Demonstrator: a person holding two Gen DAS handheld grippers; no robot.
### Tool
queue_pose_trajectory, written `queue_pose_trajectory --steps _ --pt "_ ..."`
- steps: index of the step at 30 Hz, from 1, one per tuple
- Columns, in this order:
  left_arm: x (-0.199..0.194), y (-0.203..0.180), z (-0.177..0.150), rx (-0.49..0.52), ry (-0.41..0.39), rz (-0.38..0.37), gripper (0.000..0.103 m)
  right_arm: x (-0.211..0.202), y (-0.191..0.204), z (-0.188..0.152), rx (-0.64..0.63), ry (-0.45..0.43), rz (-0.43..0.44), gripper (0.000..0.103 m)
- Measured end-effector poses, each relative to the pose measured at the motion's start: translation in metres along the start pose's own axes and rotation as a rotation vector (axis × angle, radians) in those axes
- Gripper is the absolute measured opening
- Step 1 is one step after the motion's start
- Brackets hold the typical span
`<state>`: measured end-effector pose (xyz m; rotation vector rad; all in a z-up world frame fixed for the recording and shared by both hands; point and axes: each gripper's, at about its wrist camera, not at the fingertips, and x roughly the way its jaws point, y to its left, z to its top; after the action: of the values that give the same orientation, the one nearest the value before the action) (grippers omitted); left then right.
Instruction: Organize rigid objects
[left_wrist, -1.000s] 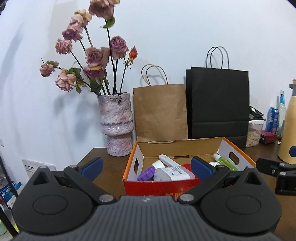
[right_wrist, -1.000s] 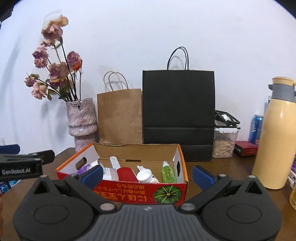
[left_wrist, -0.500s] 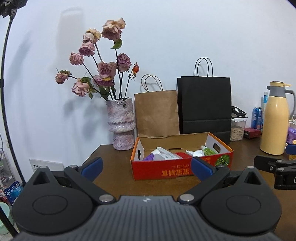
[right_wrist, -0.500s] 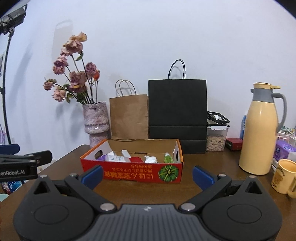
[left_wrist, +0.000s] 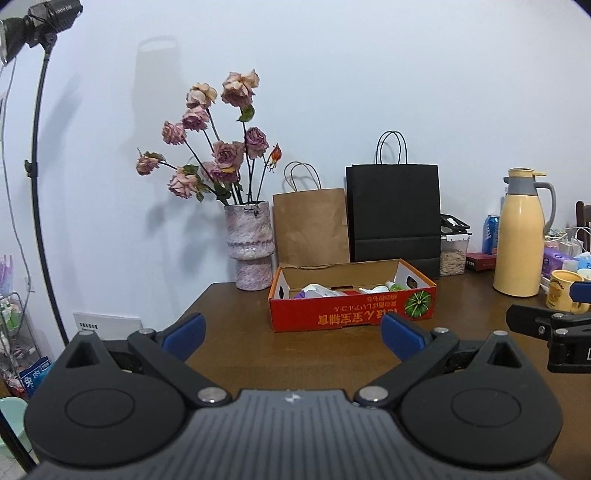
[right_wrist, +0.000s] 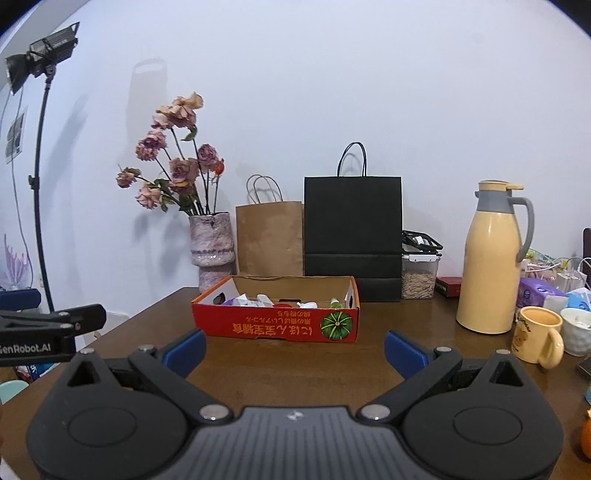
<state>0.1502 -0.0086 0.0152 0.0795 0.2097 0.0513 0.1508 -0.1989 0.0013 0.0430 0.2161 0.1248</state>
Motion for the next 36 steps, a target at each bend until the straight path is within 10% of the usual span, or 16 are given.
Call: queue_pose_trajectory --steps 14,36 --pt "-0.076 0.014 -0.013 -0.027 -0.030 0.011 0.103 -0.078 0.015 -0.011 -0.009 -0.039 0.006 0.103" --pt "-0.089 0.017 -0.018 -0.036 -0.038 0.007 0.103 -0.087 0.022 -0.015 -0.022 -0.038 0.013 0.103"
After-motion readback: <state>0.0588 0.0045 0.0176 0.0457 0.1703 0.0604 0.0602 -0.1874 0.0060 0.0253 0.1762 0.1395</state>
